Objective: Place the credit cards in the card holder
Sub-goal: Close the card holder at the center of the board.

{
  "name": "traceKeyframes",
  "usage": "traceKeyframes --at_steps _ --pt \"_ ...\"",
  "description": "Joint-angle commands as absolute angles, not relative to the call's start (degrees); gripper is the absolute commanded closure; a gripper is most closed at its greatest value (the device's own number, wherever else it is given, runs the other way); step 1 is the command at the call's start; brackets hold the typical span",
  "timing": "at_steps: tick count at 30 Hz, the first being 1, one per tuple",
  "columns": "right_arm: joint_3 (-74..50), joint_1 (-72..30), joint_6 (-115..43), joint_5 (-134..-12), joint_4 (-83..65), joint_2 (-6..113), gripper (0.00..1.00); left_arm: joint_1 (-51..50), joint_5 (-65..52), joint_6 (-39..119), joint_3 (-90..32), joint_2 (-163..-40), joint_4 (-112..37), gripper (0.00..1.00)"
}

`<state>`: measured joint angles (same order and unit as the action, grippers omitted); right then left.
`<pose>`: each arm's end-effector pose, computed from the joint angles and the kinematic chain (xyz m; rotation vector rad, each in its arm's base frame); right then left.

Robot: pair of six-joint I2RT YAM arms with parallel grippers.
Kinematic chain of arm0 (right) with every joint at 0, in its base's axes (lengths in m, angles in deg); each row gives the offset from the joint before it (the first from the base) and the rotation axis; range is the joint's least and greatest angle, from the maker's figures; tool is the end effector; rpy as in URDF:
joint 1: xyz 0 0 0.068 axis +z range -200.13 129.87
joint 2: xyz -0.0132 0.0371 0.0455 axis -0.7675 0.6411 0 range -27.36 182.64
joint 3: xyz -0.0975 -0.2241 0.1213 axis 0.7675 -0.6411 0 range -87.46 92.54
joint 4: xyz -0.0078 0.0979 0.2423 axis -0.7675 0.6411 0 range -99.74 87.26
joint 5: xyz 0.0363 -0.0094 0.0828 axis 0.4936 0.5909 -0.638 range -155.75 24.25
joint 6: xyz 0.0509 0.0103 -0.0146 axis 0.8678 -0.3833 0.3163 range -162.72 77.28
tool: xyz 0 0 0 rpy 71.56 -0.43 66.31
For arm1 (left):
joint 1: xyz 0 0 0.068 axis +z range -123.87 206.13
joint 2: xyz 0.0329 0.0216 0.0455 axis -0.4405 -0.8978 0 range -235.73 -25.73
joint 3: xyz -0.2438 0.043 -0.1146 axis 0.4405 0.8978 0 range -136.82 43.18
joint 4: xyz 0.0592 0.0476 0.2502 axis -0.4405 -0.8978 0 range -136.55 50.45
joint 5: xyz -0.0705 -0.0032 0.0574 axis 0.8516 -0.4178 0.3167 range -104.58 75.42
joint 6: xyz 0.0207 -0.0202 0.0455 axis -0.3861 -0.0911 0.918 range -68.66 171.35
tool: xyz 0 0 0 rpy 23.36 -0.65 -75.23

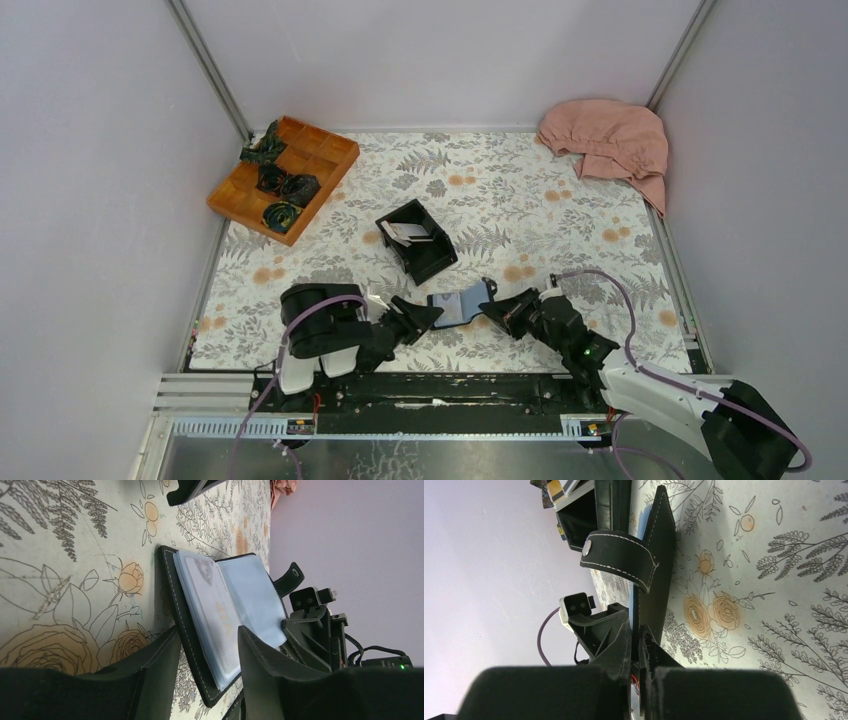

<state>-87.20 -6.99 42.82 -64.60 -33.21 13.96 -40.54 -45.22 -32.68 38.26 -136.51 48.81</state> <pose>0.1102 0.1022 0.1389 0.8041 2.0288 1.4302 0.0975 -0.1805 0.0768 -0.7038 1.9303 -1.2894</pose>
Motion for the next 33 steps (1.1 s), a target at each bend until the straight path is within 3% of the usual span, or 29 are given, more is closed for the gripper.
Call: traceKeyframes --at_steps 1,6,10,12,19,24,33 --pt "-90.9 -6.6 42.3 -66.5 -38.1 15.5 1.00 -39.5 -43.2 -30.9 39.1 -138.3 51.5 0.47" --pt "-89.9 -6.5 39.0 -67.8 -36.4 16.5 1.00 -38.6 -42.5 -28.5 39.7 -134.9 48.9 0.54" --pt "-87.8 -6.4 35.4 -68.7 -33.8 17.8 1.00 -38.4 -42.1 -25.8 39.7 -130.2 43.9 0.79" --pt "-86.3 -6.2 33.1 -68.6 -31.8 18.5 1.00 -38.5 -42.1 -24.3 39.4 -127.1 40.1 0.84" --pt "-82.5 -4.4 27.9 -68.7 -31.0 24.6 1.00 -38.5 -40.6 -13.3 29.0 -113.3 12.3 0.85" --pt "-80.3 -2.0 25.9 -65.9 -30.5 27.9 1.00 -38.9 -40.5 -7.0 21.9 -110.2 -2.9 0.78" --pt "-77.2 1.0 22.7 -59.9 -24.9 27.1 1.00 -42.0 -43.8 -6.0 18.5 -109.7 -10.7 0.69"
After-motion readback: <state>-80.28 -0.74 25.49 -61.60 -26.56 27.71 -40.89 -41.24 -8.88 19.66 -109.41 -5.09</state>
